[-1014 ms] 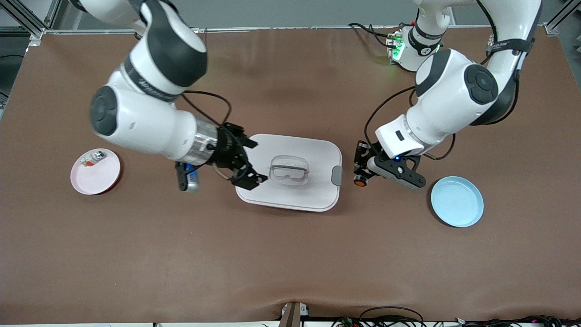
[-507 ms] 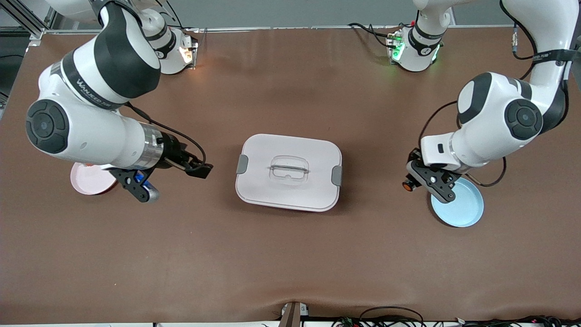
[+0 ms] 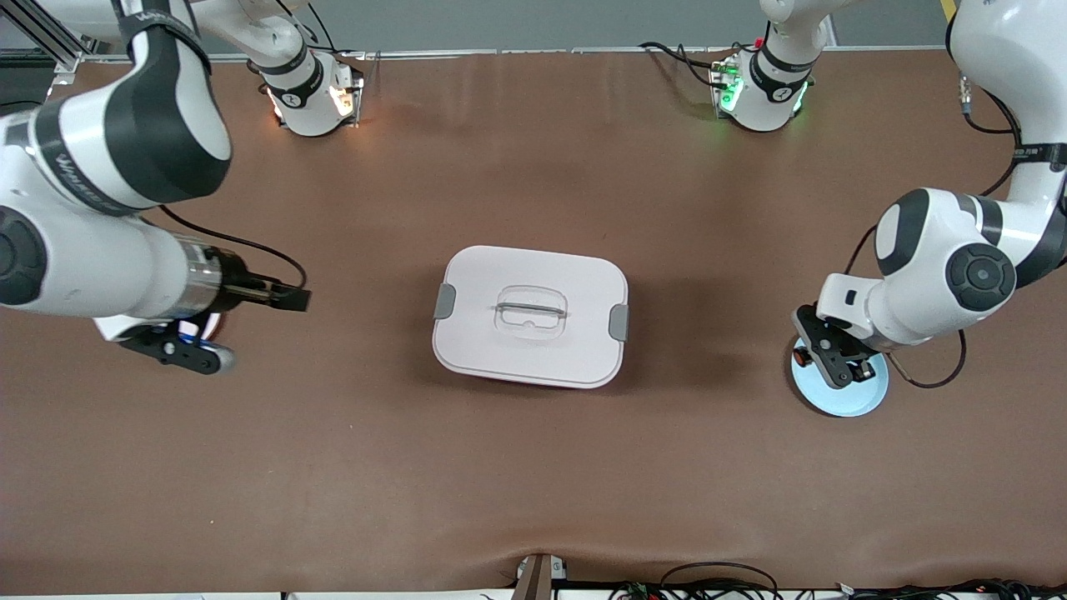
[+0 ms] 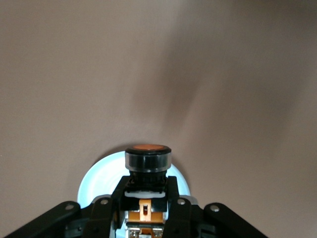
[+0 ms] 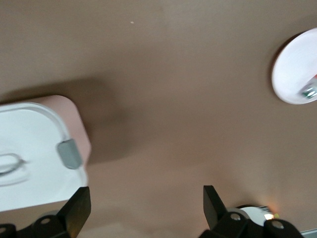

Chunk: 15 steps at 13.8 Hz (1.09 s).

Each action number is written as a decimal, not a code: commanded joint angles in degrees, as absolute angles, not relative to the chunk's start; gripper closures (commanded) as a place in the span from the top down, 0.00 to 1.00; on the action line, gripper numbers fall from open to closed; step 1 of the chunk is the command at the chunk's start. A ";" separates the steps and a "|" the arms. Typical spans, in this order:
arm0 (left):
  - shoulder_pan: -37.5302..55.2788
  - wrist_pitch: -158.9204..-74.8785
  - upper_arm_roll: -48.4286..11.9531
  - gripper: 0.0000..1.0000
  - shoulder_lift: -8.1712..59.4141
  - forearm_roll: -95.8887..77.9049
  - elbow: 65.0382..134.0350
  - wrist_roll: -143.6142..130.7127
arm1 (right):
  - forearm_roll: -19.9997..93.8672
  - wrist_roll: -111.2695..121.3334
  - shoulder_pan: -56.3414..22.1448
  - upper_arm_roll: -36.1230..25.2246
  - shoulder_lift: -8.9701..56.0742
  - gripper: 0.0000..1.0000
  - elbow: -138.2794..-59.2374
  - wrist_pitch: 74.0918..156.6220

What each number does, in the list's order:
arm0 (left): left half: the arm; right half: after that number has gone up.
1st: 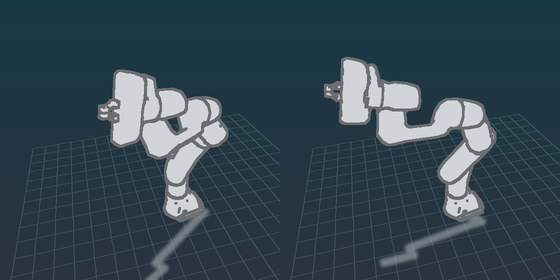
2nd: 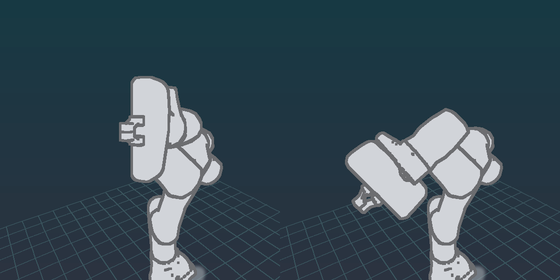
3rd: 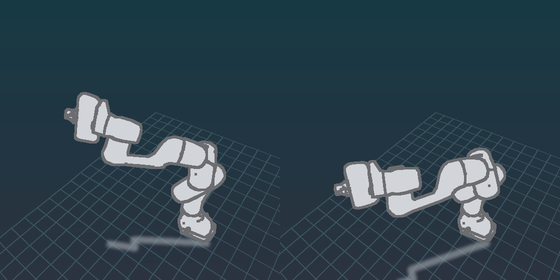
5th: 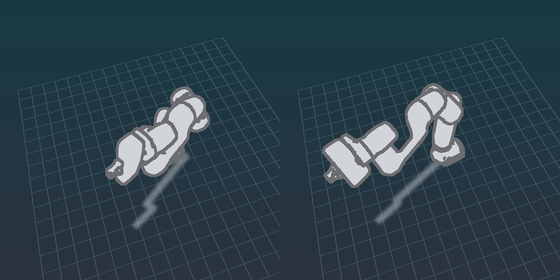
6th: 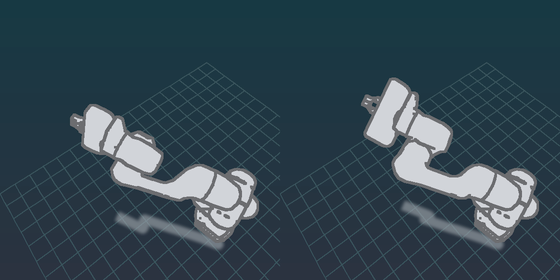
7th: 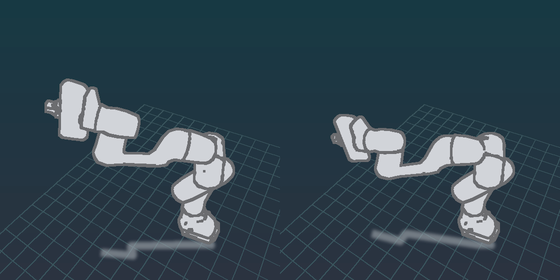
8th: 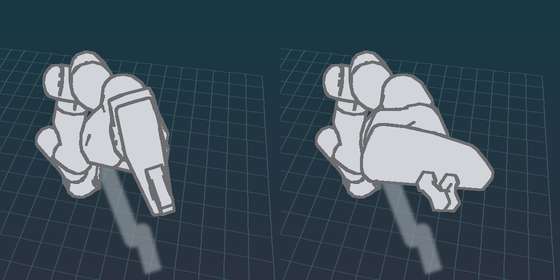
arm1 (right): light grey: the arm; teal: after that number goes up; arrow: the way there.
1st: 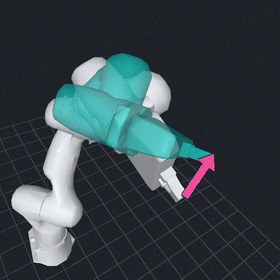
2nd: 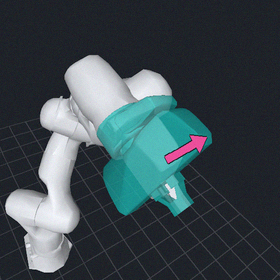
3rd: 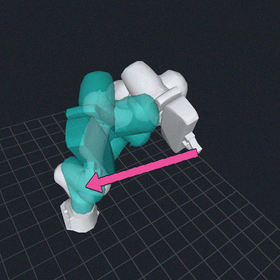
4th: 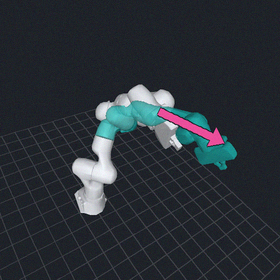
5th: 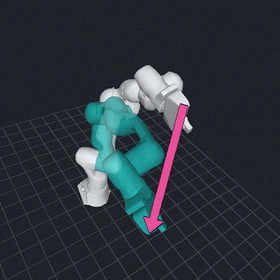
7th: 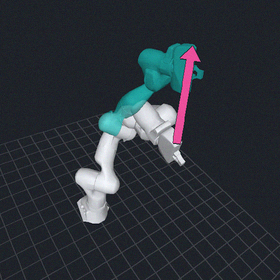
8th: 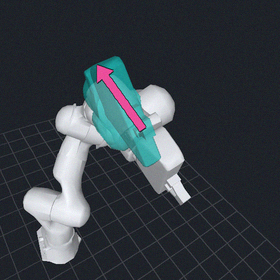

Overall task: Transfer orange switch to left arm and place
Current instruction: 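Carry the switch to the blue plate while the right gripper withdraws, then lower the switch onto the blue plate and open the left gripper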

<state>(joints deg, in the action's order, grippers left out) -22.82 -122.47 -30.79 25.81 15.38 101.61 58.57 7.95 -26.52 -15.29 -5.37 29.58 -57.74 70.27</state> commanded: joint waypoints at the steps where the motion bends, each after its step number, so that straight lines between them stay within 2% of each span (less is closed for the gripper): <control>1: -26.27 -127.24 -31.55 0.00 27.86 17.40 103.35 67.03 | 2.48 -17.52 -13.02 -4.40 27.60 1.00 -58.71 65.76; 4: -30.13 -132.35 -31.55 0.00 30.75 17.58 105.29 75.12 | 2.11 -11.00 -10.38 -4.39 27.16 1.00 -58.97 63.64; 6: -30.85 -132.54 -31.47 0.00 31.90 17.58 105.47 79.17 | 2.02 -6.96 -8.97 -4.48 26.98 1.00 -59.41 62.93; 10: -32.52 -132.63 -31.46 0.00 33.83 23.27 105.73 79.98 | 1.93 -4.66 -6.77 -4.48 22.86 1.00 -67.39 65.56; 12: -33.48 -133.24 -31.46 0.00 34.71 25.22 105.91 79.98 | 1.23 -4.48 -6.85 -4.48 19.00 1.00 -74.59 70.20; 15: -34.71 -137.53 -31.46 0.00 36.38 26.71 107.66 79.98 | -0.52 -1.16 -6.25 -4.48 16.27 1.00 -79.44 73.38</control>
<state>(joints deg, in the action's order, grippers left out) -33.16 -134.18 -30.69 35.51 24.45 105.99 79.29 1.60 -3.83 -6.99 -5.24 21.08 -72.72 70.67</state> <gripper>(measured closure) 0.656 0.000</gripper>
